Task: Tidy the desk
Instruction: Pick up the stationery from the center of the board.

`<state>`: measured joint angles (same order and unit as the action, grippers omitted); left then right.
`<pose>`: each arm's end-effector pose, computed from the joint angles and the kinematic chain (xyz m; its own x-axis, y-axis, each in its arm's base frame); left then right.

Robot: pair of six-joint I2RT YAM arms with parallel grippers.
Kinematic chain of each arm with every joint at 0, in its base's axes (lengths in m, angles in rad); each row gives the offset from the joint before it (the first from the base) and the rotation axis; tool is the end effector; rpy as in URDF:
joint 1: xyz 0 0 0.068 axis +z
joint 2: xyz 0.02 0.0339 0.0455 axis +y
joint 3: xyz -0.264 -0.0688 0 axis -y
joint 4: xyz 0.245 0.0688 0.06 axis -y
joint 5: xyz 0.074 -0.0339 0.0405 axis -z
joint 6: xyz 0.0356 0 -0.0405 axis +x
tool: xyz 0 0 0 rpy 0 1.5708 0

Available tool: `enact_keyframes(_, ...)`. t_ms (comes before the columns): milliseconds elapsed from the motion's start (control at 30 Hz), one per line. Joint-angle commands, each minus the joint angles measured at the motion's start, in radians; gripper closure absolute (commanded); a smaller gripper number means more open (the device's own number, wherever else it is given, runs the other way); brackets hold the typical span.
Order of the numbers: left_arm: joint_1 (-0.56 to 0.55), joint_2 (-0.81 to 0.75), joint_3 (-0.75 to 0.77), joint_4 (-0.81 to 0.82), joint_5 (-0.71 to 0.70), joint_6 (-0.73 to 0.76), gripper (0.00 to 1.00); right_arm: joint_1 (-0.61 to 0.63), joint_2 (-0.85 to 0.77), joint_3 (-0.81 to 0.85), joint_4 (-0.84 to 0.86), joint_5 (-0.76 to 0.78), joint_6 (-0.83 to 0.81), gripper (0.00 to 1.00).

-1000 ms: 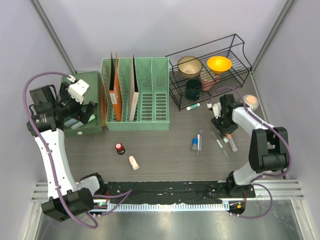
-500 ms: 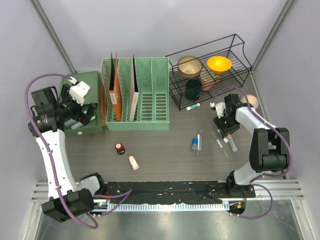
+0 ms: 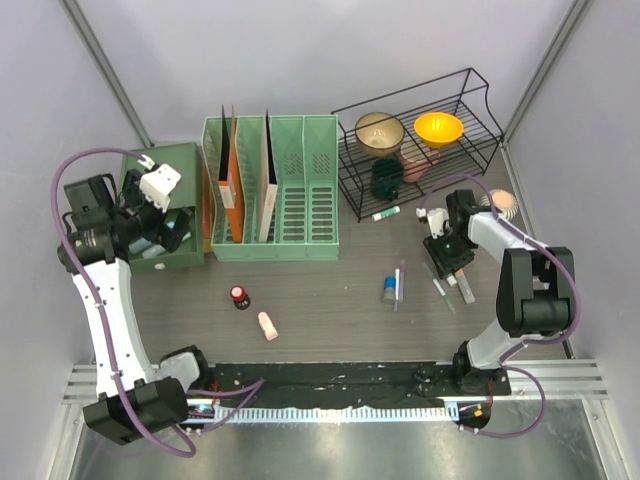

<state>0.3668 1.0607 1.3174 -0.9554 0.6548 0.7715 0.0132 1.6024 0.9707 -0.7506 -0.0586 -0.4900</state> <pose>0.1862 0.0483 0.3984 -0.3253 0.4674 -0.8220 0.5268 0.8115 0.2530 0.2820 0.0058 0.1735 -0.8553 -0.4811 -0.1924 -0.4836 0.8745 -0.0374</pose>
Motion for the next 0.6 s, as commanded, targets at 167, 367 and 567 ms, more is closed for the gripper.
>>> enact_keyframes(167, 0.004, -0.022, -0.006, 0.029, 0.003, 0.02, 0.0, 0.001, 0.034, 0.002, 0.06, -0.01, -0.002, 0.57)
enact_keyframes(367, 0.004, -0.022, -0.007, 0.027, 0.008, 0.02, 0.0, -0.001, 0.063, 0.005, 0.079, -0.006, -0.001, 0.59)
enact_keyframes(567, 0.006, -0.019, -0.012, 0.029, 0.012, 0.025, 0.0, -0.001, 0.083, 0.003, 0.083, -0.012, -0.004, 0.67)
